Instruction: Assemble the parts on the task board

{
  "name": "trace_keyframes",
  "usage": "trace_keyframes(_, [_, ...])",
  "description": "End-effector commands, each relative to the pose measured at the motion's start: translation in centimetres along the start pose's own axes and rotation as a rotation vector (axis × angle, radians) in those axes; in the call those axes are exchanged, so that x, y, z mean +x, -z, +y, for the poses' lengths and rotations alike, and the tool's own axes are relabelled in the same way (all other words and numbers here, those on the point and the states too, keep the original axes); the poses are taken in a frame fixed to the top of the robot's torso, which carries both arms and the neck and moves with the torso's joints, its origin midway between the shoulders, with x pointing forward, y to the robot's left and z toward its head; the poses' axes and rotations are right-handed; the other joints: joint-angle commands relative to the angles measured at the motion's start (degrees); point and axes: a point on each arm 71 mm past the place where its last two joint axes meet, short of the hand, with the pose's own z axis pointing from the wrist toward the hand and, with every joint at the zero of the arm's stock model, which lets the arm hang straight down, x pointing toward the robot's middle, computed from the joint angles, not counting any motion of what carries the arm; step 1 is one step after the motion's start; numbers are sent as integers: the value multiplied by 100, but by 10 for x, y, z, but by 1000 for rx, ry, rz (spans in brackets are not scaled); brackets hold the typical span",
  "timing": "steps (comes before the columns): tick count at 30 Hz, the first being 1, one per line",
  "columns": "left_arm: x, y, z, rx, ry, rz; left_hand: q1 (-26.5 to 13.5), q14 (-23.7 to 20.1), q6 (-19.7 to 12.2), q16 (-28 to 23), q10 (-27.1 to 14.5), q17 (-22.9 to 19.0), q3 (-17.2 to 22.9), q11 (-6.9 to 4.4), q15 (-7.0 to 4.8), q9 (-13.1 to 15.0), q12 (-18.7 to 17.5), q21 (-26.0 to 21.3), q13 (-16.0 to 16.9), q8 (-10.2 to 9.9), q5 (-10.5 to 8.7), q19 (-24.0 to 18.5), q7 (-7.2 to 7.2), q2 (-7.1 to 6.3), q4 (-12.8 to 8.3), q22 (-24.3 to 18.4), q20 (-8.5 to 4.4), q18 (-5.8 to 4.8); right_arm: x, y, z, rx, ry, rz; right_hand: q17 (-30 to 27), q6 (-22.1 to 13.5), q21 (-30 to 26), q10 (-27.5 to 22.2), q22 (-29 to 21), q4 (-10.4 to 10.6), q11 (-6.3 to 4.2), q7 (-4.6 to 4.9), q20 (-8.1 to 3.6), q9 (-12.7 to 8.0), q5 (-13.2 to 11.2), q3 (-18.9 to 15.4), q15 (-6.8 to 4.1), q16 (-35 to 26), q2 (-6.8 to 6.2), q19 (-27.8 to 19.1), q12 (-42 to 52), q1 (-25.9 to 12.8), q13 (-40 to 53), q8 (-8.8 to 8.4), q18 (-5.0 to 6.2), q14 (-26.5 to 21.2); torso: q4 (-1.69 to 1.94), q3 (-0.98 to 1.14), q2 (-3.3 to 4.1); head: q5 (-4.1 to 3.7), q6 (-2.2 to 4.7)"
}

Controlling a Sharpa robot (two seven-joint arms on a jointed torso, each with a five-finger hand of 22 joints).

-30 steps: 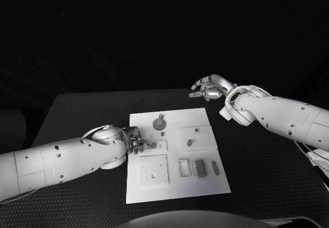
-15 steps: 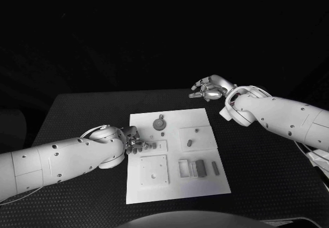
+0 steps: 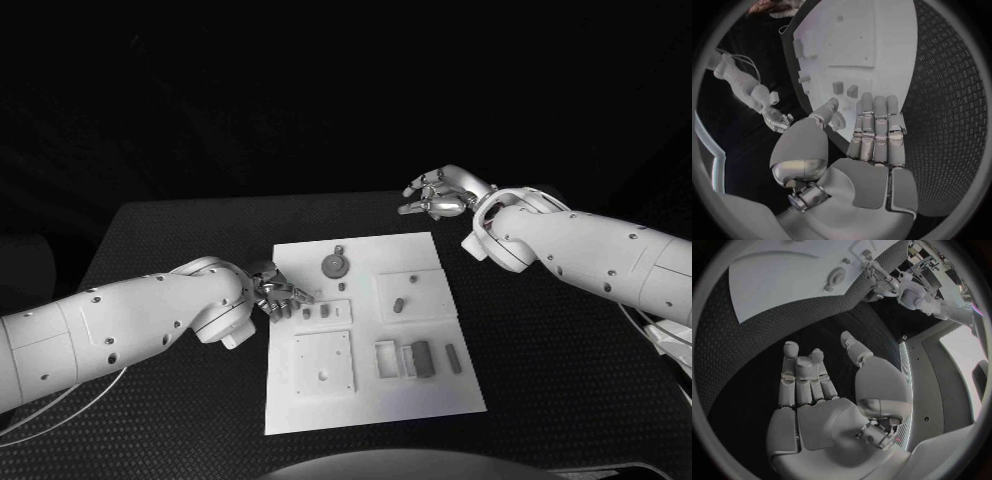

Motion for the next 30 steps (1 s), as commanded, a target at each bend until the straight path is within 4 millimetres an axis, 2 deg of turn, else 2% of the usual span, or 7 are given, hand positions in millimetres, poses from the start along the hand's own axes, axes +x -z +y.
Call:
trace_keyframes(1, [-6, 0, -5, 97, 197, 31, 120, -118, -22, -109, -131, -82, 15, 61, 84, -46, -136, -89, -90, -32, 43, -62, 31, 78, -168, -46, 91, -29, 3, 1, 1, -16, 39, 22, -12, 122, -26, -32, 97, -80, -2, 42, 8, 17, 24, 11, -6, -28, 19, -50, -57, 97, -58, 40, 93, -40, -2, 1, 8, -4, 47])
trace_keyframes(5, [-22, 0, -9, 192, 302, -27, 524, -244, -77, -316, -311, -229, 230, 202, 210, -131, -432, -254, -293, -74, 94, -164, 46, 329, -594, -172, 222, -6, 5, 1, 2, -26, 57, 32, -45, 136, -71, -70, 104, -144, -10, 32, 45, 56, 25, 52, -12, -88, 65, -119, -528, 356, -446, 75, 88, -117, 2, -6, 3, -18, 84])
trace_keyframes(7, [-28, -1, -9, 225, 316, -53, 728, -276, -105, -481, -408, -317, 455, 302, 284, -179, -681, -283, -448, -107, 87, -244, 81, 350, -755, -279, 281, -2, 6, 1, 3, -31, 64, 41, -117, 157, -97, 13, 108, -118, -19, 36, 75, 92, 21, 43, -11, -171, 91, -162, -1055, 522, -898, 108, 82, -137, 0, -3, 2, -1, 107])
trace_keyframes(14, [-40, 0, -11, 325, 311, -152, 1179, -95, -12, -569, -205, -359, 718, 293, 264, -234, -940, -252, -627, -97, 81, -146, 53, 401, -919, -386, 291, 40, 8, 1, 4, -41, 83, 50, -200, 223, -109, 342, 112, -132, 13, 46, 96, 161, 10, 14, 13, -175, 186, -165, -2309, 876, -1944, 178, 93, -92, 1, -7, 10, 15, 158])
trace_keyframes(24, [-34, 0, -50, 550, -193, -280, 1451, 148, -141, -534, -249, -314, 584, 414, 176, -408, -1391, -207, -853, -242, 26, 87, 91, -51, -909, -423, 220, 65, 5, -2, 2, -37, 68, 15, -244, 215, -131, 534, 105, -146, 46, 61, 101, 174, 22, -60, 35, -156, 193, -139, -2857, 874, -2392, 178, 93, -84, -7, -8, 8, 2, 185])
trace_keyframes(28, [-29, -2, -66, 612, -313, -346, 1527, 193, -147, -532, -253, -302, 574, 437, 155, -445, -1493, -213, -898, -261, 30, 138, 92, -113, -907, -432, 196, 59, 4, -3, 0, -27, 47, 7, -263, 196, -146, 504, 104, -144, 80, 84, 97, 172, 22, -67, 67, -149, 190, -128, -3092, 845, -2552, 168, 93, -84, -11, 0, 10, -1, 201])
trace_keyframes(30, [-25, -4, -73, 634, -368, -361, 1548, 413, -59, -420, -171, -245, 556, 418, 53, -453, -1524, -116, -910, -225, 57, 360, 69, -120, -888, -386, 118, 98, 4, -4, -1, -21, 40, 5, -272, 203, -157, 510, 104, -143, 95, 90, 99, 176, 22, -64, 79, -149, 191, -131, -3204, 839, -2626, 174, 93, -93, -15, 1, 15, 1, 205])
